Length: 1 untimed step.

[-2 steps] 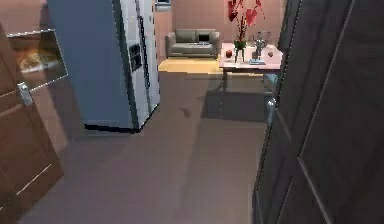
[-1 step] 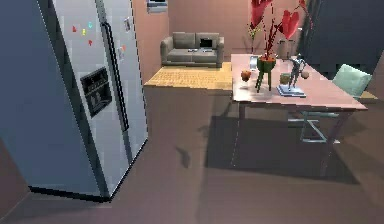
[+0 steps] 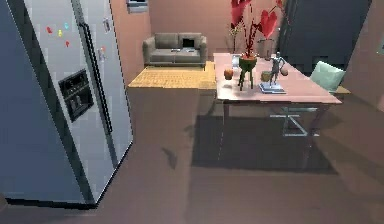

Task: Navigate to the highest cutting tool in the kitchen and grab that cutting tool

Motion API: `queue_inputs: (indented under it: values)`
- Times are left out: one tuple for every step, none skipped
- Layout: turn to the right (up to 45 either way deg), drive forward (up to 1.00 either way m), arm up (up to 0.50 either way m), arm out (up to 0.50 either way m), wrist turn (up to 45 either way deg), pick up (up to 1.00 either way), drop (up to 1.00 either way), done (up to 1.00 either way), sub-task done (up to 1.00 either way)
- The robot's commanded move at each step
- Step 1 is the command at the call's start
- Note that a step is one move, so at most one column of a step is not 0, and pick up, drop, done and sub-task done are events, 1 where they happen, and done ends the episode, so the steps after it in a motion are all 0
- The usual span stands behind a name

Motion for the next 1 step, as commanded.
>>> queue_inputs:
  values:
    - [0.0,0.40,0.00,0.00,0.0,0.00,0.00,0.00,0.00]
